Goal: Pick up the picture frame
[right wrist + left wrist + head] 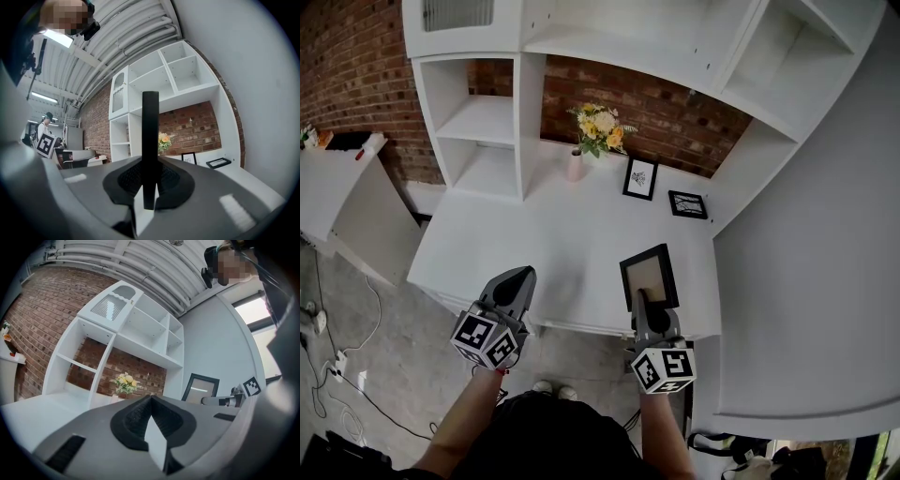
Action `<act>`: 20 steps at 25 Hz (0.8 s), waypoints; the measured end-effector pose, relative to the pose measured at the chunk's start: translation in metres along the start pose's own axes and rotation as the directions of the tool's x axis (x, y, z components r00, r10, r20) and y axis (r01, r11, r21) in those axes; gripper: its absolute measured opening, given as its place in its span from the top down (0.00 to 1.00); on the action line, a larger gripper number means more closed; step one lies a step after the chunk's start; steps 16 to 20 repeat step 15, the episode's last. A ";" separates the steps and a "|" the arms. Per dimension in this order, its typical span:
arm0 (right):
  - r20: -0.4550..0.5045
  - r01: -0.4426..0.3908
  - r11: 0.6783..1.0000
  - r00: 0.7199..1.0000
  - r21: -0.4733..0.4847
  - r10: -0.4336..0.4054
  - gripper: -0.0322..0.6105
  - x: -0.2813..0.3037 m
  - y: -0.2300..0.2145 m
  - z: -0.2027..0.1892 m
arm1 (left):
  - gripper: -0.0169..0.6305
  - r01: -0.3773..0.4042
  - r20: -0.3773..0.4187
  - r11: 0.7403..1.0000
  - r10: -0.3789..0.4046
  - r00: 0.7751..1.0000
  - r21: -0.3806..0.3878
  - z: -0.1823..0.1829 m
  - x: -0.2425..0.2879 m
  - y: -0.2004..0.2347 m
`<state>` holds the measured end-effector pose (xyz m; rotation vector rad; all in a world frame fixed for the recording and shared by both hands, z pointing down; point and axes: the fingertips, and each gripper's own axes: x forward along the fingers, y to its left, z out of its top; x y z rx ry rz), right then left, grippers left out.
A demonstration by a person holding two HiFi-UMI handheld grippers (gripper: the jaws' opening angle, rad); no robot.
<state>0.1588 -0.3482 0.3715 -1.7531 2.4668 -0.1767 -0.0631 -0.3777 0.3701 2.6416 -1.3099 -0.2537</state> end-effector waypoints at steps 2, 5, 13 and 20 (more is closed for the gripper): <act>0.004 0.002 1.000 1.000 -0.005 -0.002 0.89 0.000 -0.001 0.003 | 0.96 -0.002 0.004 1.000 0.002 1.000 -0.002 0.001 0.001 0.001; 0.012 0.004 1.000 1.000 -0.011 -0.004 0.89 0.000 -0.001 0.007 | 0.96 -0.006 0.012 1.000 0.006 1.000 -0.005 0.002 0.000 0.002; 0.017 0.006 1.000 1.000 -0.013 -0.006 0.89 0.000 0.001 0.008 | 0.96 -0.009 0.010 1.000 0.009 1.000 -0.001 0.001 -0.004 0.003; 0.014 0.007 1.000 1.000 -0.012 -0.007 0.89 0.000 0.001 0.007 | 0.96 -0.011 0.011 1.000 0.011 1.000 -0.003 0.000 -0.004 0.004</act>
